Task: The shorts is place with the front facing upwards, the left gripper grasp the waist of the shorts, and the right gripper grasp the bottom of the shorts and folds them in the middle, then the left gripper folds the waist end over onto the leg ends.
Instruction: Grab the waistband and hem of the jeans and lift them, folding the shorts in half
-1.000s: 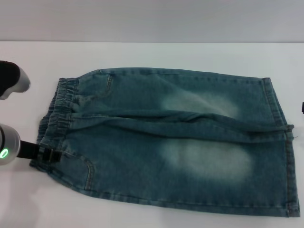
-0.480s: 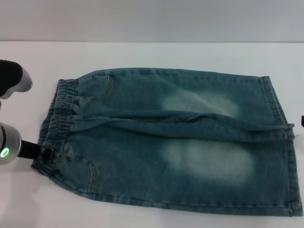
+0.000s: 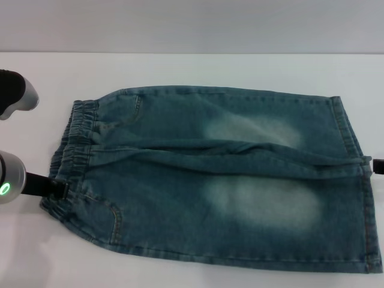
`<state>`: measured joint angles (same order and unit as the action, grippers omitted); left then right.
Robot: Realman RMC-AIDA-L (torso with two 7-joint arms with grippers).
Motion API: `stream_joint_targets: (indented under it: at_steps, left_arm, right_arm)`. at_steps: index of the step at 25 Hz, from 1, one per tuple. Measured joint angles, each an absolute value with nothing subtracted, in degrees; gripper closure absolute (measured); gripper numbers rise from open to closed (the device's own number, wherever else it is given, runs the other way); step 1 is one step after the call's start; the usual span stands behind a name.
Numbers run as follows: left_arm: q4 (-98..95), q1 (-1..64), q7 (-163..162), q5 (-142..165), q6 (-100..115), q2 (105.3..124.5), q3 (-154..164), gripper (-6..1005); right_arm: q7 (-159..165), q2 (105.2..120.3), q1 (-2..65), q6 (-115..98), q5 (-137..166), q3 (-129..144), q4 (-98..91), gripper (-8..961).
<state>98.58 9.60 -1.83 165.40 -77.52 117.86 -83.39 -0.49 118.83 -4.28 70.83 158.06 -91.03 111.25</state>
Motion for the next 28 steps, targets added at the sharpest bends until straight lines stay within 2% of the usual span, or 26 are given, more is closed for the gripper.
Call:
stream_joint_targets:
  at_steps: [28]
  left_arm:
    - [100.3,10.1,-2.1,165.4,-77.7,117.86,-84.4,963]
  right_arm:
    - [1.8,118.82,-5.3,79.6,160.1,-83.1,110.7,350]
